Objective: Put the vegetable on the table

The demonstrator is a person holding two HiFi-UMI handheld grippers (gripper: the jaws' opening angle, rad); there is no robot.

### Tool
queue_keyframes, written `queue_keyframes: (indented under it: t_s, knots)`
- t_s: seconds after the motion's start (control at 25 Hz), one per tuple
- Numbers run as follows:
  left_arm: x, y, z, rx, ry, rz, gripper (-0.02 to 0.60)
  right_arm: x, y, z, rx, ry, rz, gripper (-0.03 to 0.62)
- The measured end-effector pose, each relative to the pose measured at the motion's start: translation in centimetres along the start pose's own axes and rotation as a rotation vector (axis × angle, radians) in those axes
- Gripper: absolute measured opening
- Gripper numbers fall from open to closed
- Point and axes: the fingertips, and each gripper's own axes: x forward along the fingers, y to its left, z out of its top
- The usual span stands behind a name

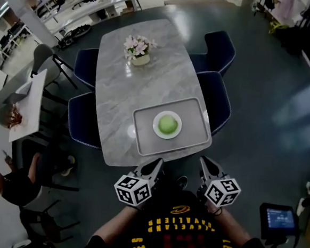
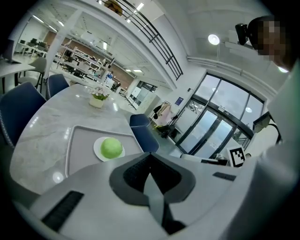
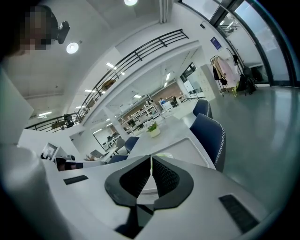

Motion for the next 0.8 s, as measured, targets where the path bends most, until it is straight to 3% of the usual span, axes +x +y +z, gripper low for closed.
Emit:
queue_keyframes:
  t_s: [0.36, 0.44, 0.48, 0.52, 0.8]
  knots:
    - [3.3, 4.3, 0.9, -0.084, -0.01, 0.057, 0.0, 5.8, 0.2, 1.0, -0.065, 0.078, 0.102, 0.005]
    - [4.2, 4.8, 1.3, -0.087, -0.004, 0.057, 0.011, 6.7, 0.2, 1.9, -0.078, 0.079, 0.105, 0.009]
    - [4.7, 5.0, 1.5, -0.09, 0.001, 0.058, 0.034, 7.2, 0.1, 2.2, -0.084, 0.085, 0.102, 0.056]
    - [5.1, 5.4, 1.8, -0.097, 0.005, 0.059, 0.046, 7.7, 0.0, 2.4, -0.09, 0.095, 0.099, 0.063]
    - [7.6, 9.4, 4.0, -0.154, 0.038, 0.075, 0.046, 13.2, -0.6, 2.5, -0.124, 0.217, 0.085, 0.063]
